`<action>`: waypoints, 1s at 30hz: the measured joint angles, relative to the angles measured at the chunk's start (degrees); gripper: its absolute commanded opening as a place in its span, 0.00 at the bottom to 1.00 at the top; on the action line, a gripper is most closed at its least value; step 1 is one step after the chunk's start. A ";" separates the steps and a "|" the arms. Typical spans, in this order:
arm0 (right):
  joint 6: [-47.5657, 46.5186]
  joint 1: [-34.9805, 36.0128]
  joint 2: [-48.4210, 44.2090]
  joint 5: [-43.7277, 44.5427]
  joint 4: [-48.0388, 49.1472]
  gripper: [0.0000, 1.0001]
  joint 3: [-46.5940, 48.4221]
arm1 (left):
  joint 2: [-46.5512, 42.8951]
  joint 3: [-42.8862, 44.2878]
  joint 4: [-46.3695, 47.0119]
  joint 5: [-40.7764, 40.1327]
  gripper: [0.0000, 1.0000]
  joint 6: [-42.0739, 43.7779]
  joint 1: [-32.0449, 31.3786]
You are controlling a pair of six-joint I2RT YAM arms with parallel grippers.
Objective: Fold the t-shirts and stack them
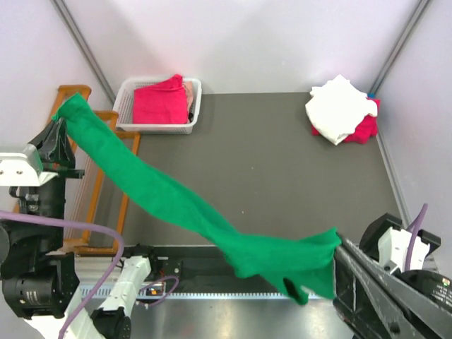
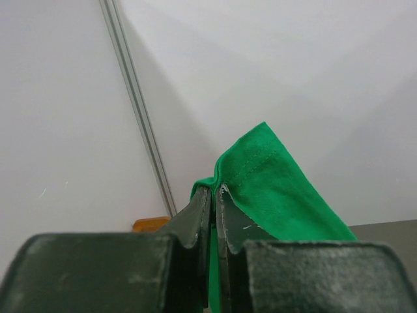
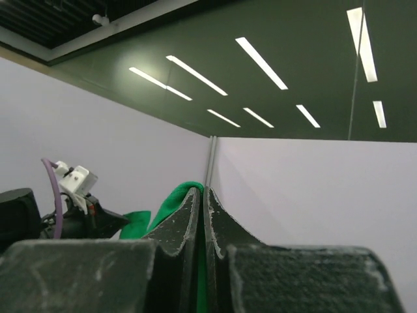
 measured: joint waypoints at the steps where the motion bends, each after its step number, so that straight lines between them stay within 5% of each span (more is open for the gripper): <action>1: 0.00 0.24 0.70 0.02 -0.28 0.00 0.63 | -0.13 -0.02 0.02 0.00 0.00 -0.22 0.02; 5: 0.33 -9.44 1.07 0.15 -2.14 0.00 3.65 | 0.22 -1.64 0.42 0.00 0.00 -0.83 0.04; 10: -0.09 -57.42 1.36 16.26 -6.16 0.00 4.85 | 2.36 -5.55 1.14 0.04 0.00 -0.79 0.07; 16: 0.02 -85.44 -6.47 29.44 -3.82 0.00 -5.55 | 6.75 -11.89 1.27 1.01 0.00 -0.09 0.07; 20: 3.23 -93.35 -13.49 34.56 -1.64 0.00 -15.89 | 9.79 -15.06 0.48 3.19 0.00 0.55 -0.04; 30: 2.47 -91.89 -15.50 37.42 -1.03 0.00 -24.28 | 12.35 -14.53 -0.98 4.57 0.00 2.08 -0.09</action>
